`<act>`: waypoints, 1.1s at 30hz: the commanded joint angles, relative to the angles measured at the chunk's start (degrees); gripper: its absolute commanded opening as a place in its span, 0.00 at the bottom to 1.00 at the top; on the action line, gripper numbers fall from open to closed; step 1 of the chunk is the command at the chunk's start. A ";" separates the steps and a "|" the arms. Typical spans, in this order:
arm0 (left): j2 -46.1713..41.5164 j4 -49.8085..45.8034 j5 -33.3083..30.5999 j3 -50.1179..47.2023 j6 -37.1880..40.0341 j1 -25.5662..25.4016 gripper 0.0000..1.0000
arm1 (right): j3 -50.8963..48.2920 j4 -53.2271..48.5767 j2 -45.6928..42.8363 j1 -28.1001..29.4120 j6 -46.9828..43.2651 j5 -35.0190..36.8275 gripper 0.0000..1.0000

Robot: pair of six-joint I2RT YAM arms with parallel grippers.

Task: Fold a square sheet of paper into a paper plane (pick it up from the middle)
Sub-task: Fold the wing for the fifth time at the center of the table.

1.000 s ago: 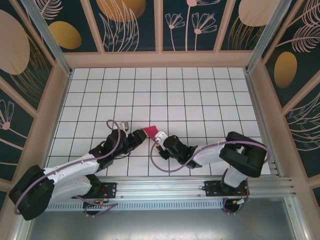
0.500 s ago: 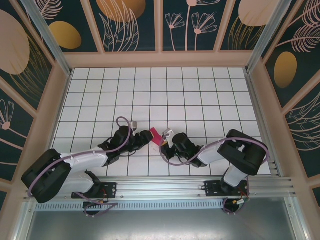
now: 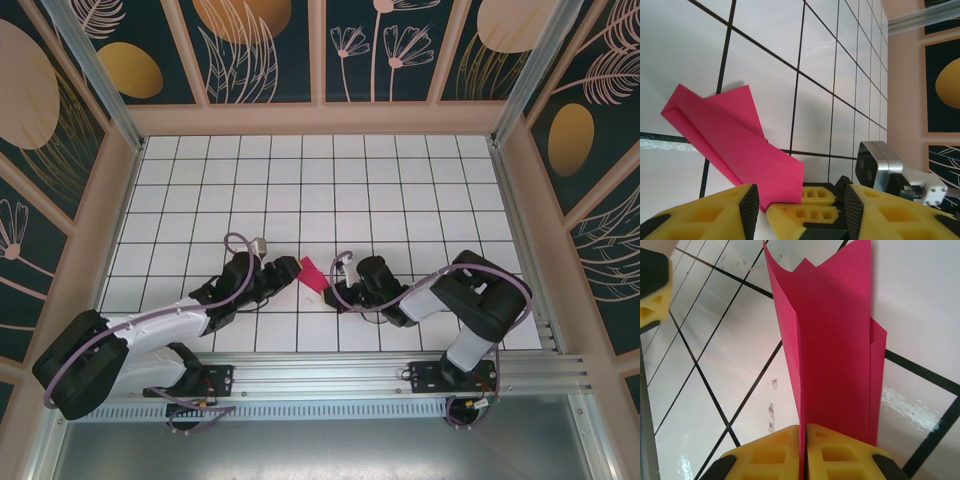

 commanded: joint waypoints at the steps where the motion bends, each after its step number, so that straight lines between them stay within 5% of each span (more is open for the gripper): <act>1: -1.02 -2.48 -2.17 -0.70 0.06 0.13 0.50 | 1.17 -0.82 3.00 -1.66 4.36 -5.07 0.10; 11: 1.68 -0.18 -0.02 -0.07 0.54 0.13 0.46 | 3.59 -4.19 6.48 -3.38 7.99 -8.38 0.11; 24: 19.61 16.31 8.45 6.30 -0.97 0.13 0.39 | 4.38 -7.76 6.24 -3.28 9.66 -5.31 0.11; 33: 23.38 18.06 7.45 6.27 -1.36 0.18 0.38 | 4.11 -9.04 5.51 -3.00 8.43 -4.61 0.13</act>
